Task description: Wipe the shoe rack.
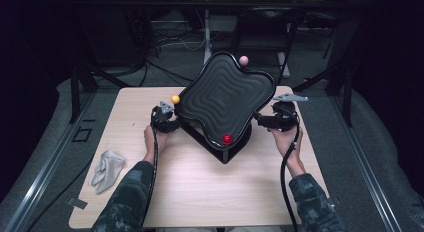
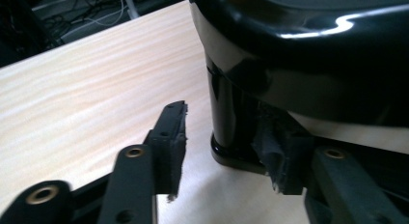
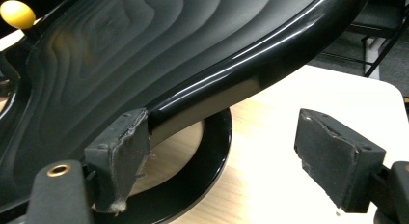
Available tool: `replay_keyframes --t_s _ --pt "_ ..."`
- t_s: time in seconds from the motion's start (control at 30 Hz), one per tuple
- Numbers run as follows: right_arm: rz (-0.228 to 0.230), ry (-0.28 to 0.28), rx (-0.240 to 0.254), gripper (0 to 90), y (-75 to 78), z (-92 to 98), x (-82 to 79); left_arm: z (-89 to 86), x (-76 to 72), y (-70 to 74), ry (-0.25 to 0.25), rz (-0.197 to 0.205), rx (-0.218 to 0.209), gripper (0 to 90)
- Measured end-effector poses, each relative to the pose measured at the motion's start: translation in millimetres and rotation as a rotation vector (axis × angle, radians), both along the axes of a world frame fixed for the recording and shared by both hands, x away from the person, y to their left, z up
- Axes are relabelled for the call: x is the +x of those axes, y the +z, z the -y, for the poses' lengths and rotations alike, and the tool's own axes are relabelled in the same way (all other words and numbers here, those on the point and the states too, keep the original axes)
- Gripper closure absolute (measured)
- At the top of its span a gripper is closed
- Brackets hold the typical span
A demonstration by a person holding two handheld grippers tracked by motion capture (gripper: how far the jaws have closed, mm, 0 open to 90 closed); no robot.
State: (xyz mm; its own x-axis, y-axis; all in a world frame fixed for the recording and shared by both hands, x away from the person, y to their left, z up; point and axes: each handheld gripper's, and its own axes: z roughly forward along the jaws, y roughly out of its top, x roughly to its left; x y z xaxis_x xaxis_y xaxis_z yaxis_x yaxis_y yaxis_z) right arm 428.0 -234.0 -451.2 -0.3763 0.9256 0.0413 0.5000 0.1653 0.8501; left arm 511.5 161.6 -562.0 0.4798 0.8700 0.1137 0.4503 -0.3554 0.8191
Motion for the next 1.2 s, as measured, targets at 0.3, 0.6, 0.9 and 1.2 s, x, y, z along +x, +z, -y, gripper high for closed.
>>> replay_keyframes --t_s 0.3,0.6,0.9,1.2 --pt "0.008 0.015 0.000 19.7 -0.6 -5.8 -6.7 3.8 4.3 -1.5 -0.015 -0.003 -0.038 73.2" --pt "-0.009 0.039 0.011 21.3 -3.9 -7.1 -12.1 0.8 -20.2 -0.9 -0.001 -0.017 -0.061 74.2" --pt "0.020 0.091 0.019 21.6 2.4 -8.9 -37.1 2.2 -56.8 1.0 0.028 -0.041 -0.078 74.5" --pt "0.001 0.189 -0.013 21.4 0.1 -21.8 -68.2 -2.1 -80.8 0.4 0.032 -0.046 -0.098 74.7"
